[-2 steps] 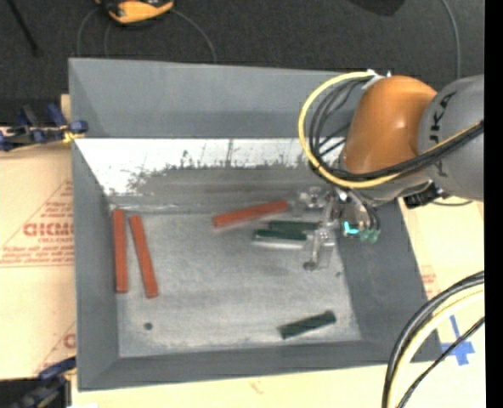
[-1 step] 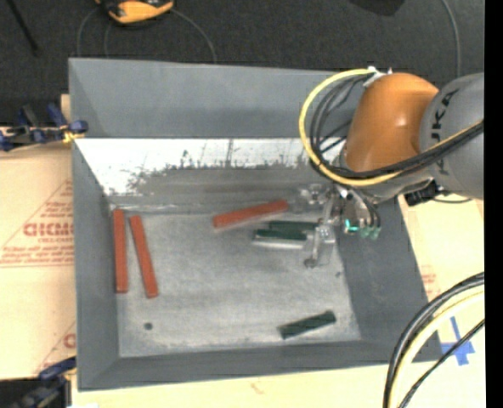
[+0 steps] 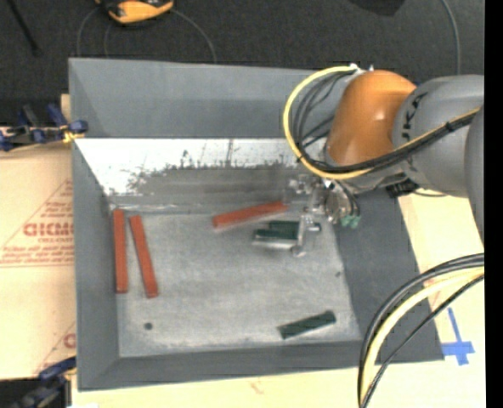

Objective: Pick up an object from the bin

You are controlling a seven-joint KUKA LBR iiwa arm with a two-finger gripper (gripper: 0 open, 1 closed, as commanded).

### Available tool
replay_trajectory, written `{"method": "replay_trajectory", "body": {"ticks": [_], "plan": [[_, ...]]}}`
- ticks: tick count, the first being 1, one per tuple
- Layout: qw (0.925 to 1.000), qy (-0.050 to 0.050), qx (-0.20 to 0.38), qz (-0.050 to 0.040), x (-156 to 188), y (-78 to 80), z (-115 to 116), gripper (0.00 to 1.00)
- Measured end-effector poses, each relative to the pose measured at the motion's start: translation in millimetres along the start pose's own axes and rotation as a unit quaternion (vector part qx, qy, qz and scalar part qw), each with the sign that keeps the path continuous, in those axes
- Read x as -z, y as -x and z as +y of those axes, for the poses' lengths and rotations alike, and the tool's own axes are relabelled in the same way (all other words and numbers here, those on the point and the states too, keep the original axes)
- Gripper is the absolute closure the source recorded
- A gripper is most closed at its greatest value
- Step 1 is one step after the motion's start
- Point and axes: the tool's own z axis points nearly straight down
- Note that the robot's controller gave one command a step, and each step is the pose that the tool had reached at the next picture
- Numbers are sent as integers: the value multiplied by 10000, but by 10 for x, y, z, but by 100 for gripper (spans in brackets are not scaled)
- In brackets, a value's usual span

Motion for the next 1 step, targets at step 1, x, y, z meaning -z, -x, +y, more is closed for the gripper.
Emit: {"method": "replay_trajectory", "body": {"ticks": [1], "plan": [[9956,-11,-930,71,-451,-268,62,100]]}}
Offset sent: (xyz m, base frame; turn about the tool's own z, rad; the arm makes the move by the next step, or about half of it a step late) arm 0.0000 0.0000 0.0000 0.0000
